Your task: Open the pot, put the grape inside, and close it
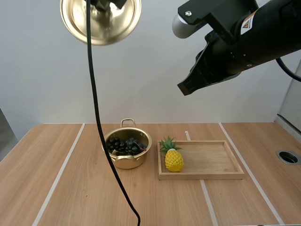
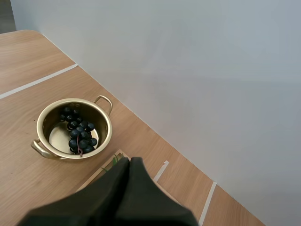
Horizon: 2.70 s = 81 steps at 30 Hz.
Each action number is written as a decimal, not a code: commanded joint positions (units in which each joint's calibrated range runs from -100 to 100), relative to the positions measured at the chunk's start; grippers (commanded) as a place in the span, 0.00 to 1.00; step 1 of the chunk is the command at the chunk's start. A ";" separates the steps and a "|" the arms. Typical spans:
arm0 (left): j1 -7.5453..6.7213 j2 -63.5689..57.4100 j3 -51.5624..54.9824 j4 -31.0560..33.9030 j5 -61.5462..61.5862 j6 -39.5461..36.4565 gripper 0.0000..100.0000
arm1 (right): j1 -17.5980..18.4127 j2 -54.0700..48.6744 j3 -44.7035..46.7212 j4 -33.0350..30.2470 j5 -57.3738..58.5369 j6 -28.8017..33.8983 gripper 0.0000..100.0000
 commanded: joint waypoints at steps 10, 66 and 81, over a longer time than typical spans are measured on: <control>-0.11 0.20 22.61 -3.04 0.00 7.15 0.00 | -0.31 -0.56 0.22 -0.76 -0.46 0.11 0.00; -0.11 35.17 30.39 -7.33 0.00 15.08 0.00 | -0.31 -0.56 0.22 -0.74 1.23 0.11 0.00; -0.11 35.17 31.87 -9.95 0.00 16.36 0.00 | -0.31 -0.56 0.22 -0.74 1.62 0.11 0.00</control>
